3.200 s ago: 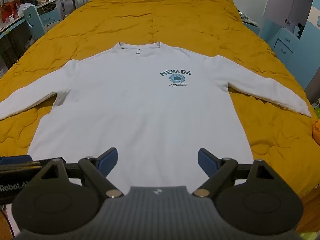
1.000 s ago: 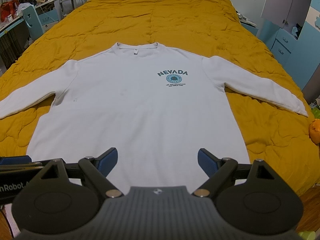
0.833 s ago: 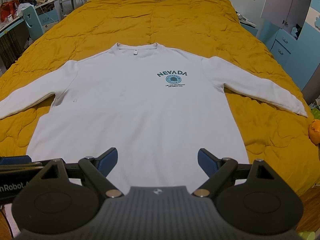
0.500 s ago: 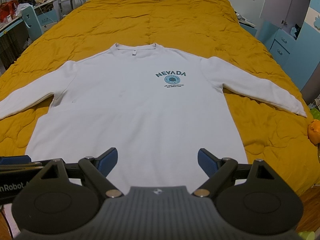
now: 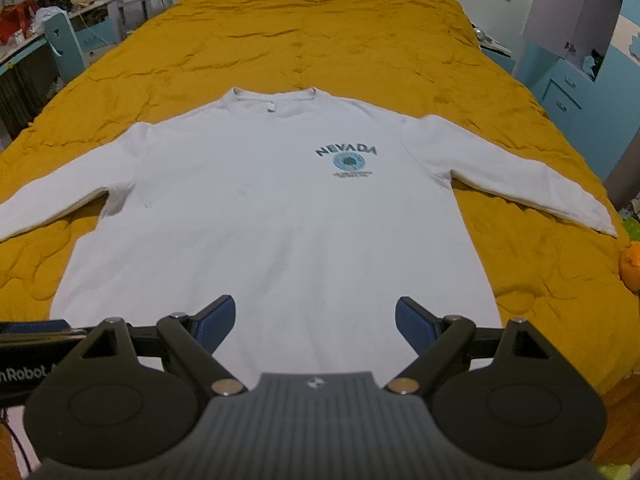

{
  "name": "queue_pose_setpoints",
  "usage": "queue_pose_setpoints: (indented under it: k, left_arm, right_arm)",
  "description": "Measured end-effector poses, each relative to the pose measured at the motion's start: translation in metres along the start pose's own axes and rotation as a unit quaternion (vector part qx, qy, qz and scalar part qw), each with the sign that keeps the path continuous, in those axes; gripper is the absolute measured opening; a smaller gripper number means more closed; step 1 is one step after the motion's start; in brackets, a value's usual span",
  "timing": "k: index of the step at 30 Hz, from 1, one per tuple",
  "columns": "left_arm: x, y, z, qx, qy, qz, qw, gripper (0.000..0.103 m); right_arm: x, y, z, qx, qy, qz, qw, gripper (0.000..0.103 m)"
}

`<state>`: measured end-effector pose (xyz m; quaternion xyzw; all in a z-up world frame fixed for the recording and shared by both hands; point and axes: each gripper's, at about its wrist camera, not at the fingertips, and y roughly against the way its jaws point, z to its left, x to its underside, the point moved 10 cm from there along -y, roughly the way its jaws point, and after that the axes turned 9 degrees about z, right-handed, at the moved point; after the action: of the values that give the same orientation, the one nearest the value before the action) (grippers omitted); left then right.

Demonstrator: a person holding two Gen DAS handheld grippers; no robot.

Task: Fold small clothes
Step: 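Grasp the sweatshirt sleeve cuff with the left gripper and lift it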

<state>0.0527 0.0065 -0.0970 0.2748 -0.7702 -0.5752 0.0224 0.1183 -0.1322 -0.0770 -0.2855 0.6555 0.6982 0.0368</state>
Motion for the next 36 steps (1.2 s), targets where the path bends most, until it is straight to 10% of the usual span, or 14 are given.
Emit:
queue_pose_setpoints:
  k: [8,14,24,33,36]
  left_arm:
    - [-0.017,0.026,0.080,0.083,0.112,-0.056,0.9886,0.084]
    - [-0.026,0.052,0.201,-0.001,0.206,-0.138,0.9687,0.086]
    - [-0.031,0.062,0.354,0.020,0.370,-0.258,0.8922,0.086]
    - [-0.030,0.065,0.418,0.032,0.444,-0.346,0.8260,0.085]
    - [-0.030,0.063,0.423,0.052,0.449,-0.378,0.8083,0.071]
  right_arm:
    - [-0.034,0.016,0.036,-0.090,0.011,-0.067,0.994,0.083]
    - [-0.042,0.003,0.062,-0.103,0.013,-0.055,0.993,0.083]
    - [-0.066,-0.031,0.129,-0.172,0.076,-0.095,0.977,0.082]
    - [-0.073,-0.064,0.180,-0.170,0.101,-0.058,0.979,0.082]
    - [-0.068,-0.071,0.186,-0.159,0.119,-0.048,0.979,0.082]
